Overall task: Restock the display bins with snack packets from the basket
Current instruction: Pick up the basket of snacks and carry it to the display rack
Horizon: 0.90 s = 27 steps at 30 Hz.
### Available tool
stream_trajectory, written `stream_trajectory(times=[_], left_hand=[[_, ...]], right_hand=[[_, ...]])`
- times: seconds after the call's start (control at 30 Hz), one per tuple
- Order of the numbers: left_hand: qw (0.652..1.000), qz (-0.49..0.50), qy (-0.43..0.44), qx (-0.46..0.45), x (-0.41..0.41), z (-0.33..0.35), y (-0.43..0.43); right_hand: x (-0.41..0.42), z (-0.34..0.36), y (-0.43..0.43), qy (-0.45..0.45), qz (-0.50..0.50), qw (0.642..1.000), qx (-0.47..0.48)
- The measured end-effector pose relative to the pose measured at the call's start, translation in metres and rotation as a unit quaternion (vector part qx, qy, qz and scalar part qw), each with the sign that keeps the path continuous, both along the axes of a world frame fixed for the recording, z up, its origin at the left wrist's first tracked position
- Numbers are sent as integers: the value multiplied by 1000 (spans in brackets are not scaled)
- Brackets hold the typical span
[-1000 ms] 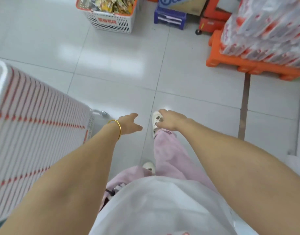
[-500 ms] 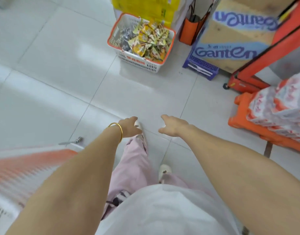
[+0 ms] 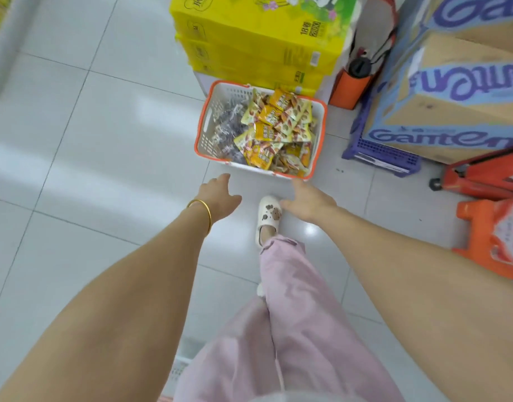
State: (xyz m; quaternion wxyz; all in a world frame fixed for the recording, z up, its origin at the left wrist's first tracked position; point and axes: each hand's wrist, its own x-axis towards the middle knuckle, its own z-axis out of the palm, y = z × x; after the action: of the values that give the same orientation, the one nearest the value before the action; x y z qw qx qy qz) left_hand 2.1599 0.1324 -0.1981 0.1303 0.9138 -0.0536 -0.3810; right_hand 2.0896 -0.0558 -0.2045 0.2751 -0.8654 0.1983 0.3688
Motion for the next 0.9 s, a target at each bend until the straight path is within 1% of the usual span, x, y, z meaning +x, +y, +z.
stream_trajectory(times=[0.13,0.23,0.4,0.5,0.57,0.63,0.7,0.8,0.87,0.9], left_hand=[[998,50,-29,-19,112,-76,-5],[995,83,-43,-23,183,-145,-1],[993,108,-55,1,276,-269,25],[992,120,-35,8,319,-334,33],[993,120,-19,1,335,-364,36],[992,124,-11,-27,342,-379,37],[989,135,-27,-49,341,-378,35],[978,142,-140,-62,327,-354,29],[965,131,-210,-90,317,-332,15],[961,119,-227,-103,312,-322,4]], right_hand=[[108,-73,-4,-50,-62,997,-6],[170,-139,-9,-72,-94,992,-40],[242,-246,-5,-119,-118,981,-100],[272,-302,3,-164,-123,969,-136],[281,-328,8,-184,-118,963,-159],[284,-342,10,-206,-123,955,-176],[283,-345,10,-232,-140,943,-195],[274,-339,3,-260,-180,921,-227],[266,-335,-11,-244,-223,908,-259],[262,-334,-22,-222,-253,901,-274]])
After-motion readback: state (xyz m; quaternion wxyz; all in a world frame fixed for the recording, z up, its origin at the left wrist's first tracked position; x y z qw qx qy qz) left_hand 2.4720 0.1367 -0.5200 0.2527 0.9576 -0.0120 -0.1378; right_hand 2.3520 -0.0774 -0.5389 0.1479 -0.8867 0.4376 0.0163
